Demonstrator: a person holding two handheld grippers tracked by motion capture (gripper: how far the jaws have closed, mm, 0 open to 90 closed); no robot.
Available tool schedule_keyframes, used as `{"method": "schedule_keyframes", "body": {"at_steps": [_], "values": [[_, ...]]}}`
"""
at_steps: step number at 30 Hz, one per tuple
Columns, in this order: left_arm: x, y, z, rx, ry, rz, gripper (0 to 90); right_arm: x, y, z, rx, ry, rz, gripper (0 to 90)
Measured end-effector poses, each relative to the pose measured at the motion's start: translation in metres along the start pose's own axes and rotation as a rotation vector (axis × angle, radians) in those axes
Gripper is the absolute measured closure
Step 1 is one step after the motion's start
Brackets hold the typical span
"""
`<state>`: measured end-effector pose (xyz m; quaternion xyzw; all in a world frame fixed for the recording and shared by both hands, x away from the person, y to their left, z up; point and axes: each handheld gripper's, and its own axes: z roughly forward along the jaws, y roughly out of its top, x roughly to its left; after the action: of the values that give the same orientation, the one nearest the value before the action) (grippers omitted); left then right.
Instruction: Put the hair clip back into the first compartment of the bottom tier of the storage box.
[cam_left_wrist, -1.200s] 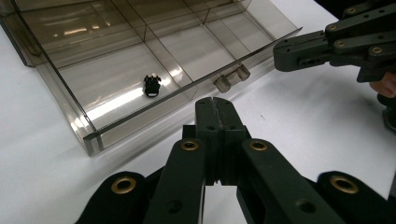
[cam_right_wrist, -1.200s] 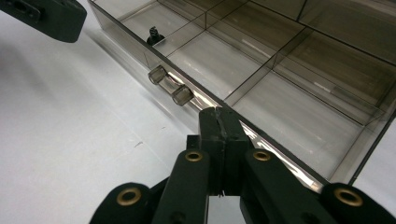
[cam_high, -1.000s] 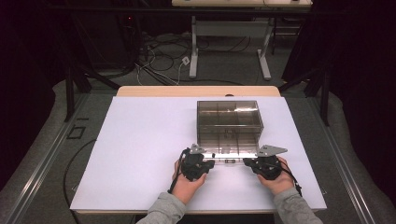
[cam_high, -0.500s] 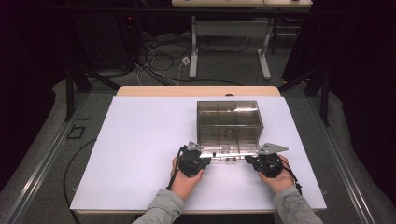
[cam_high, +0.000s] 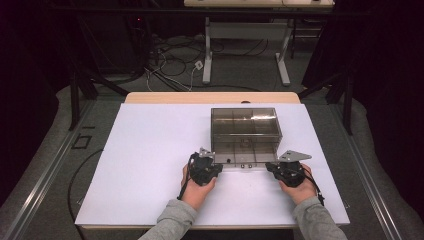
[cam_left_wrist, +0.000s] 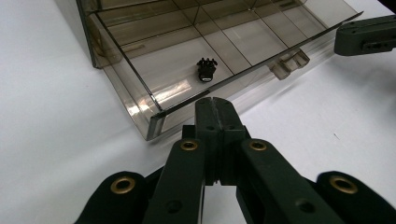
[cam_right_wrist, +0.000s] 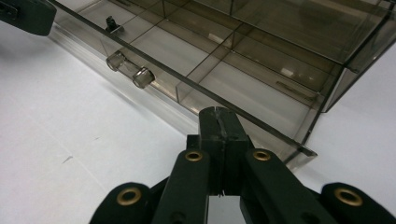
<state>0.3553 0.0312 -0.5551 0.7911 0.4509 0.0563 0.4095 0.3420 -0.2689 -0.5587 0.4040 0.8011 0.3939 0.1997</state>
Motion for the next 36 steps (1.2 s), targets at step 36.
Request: {"method": "schedule_keyframes", "body": {"at_steps": [36], "values": [[0.016, 0.034, 0.017, -0.023, 0.097, 0.011, 90.0, -0.031, 0.01, 0.021, -0.007, -0.095, 0.116, 90.0]]}}
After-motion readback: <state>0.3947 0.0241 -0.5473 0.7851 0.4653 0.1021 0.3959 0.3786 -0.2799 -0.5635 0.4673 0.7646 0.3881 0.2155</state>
